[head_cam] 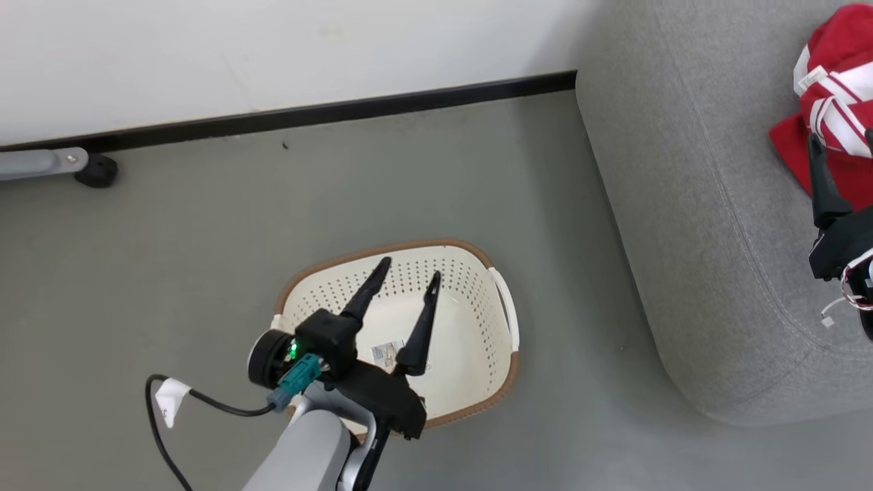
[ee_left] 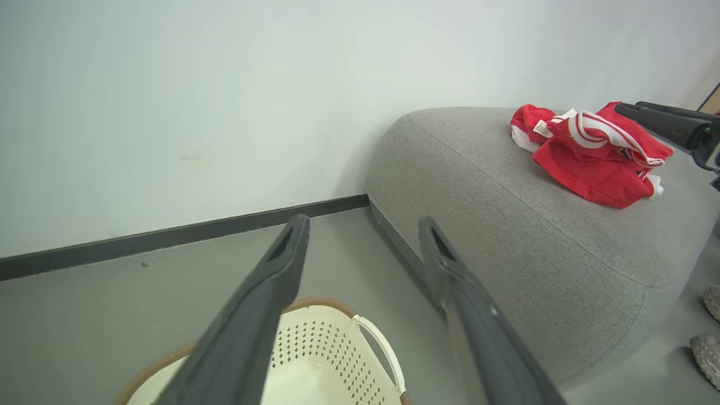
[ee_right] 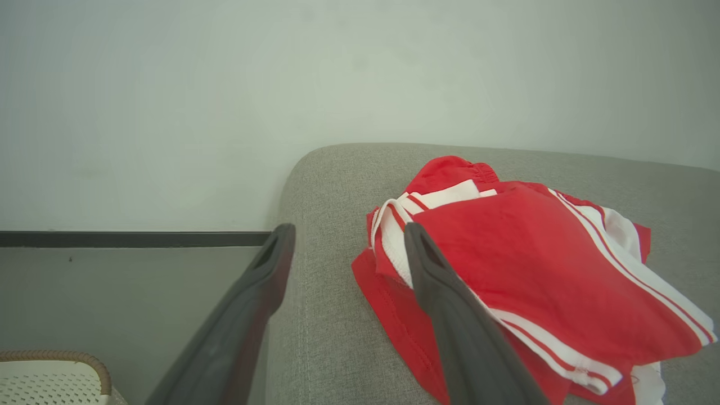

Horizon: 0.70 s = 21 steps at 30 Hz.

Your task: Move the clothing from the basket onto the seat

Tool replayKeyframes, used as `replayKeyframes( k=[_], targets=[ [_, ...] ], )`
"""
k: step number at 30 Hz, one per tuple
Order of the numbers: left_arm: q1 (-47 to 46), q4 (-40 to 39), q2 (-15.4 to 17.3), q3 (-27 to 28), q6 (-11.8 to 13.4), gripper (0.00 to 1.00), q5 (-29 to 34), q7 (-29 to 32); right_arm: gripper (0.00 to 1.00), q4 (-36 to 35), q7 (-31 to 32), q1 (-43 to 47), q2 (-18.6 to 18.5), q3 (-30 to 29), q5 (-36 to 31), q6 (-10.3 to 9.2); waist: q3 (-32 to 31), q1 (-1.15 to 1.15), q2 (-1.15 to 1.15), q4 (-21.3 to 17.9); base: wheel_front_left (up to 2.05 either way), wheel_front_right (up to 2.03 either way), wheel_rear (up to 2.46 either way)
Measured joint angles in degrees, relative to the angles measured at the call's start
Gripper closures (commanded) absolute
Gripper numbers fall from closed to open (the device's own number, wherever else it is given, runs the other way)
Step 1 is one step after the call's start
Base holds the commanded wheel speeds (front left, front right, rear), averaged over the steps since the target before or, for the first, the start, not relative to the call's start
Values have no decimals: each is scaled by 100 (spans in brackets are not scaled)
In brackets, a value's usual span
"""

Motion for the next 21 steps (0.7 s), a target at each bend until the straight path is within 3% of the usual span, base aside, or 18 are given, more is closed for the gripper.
replayKeyframes(
  k=[4,13,21],
  targets=[
    [119,55,-5,252,149,0,0,0,0,-147,0,183,34,-36,102,11,-163,0,0,118,0,0,0],
    [580,67,237,909,500,0,0,0,0,-621,0,916,534,1,293,31,-536,1,0,422,0,0,0],
    [923,37,359,1355,650,0,4,0,0,-1038,0,1361,880,75,296,31,-877,0,0,601,0,0,0]
  ],
)
